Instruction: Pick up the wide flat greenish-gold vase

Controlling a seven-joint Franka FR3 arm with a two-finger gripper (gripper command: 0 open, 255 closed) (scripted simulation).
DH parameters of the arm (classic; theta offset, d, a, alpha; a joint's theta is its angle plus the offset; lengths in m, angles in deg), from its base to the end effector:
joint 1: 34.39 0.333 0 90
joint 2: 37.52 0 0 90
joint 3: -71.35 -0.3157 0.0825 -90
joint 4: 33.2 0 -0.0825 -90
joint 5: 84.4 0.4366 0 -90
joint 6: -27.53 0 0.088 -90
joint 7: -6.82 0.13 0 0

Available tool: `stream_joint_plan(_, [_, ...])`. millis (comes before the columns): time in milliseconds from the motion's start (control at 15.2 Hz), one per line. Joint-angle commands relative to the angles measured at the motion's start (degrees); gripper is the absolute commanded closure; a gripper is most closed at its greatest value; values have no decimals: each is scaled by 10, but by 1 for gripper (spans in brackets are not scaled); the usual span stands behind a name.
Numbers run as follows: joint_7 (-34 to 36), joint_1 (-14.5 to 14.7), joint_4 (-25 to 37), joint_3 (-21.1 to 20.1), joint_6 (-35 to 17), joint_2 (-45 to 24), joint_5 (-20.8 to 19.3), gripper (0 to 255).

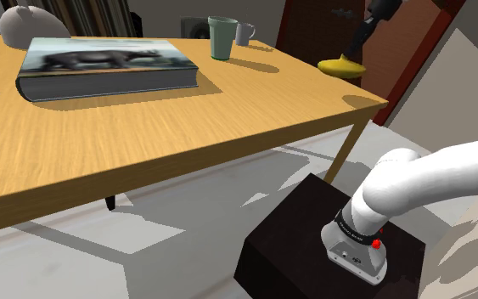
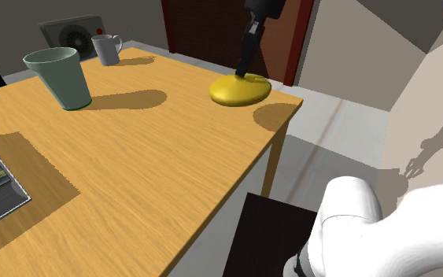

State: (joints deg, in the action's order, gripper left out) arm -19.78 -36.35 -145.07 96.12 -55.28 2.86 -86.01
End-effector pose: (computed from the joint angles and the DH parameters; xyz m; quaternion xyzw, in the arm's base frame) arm 0.3114 -0.2373 0.7008 -0.9891 -0.0325 -0.1176 0.0823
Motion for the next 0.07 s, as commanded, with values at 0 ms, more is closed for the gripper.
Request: stream_joint_plan(0, [0,1,9,0,6,-2,1,255])
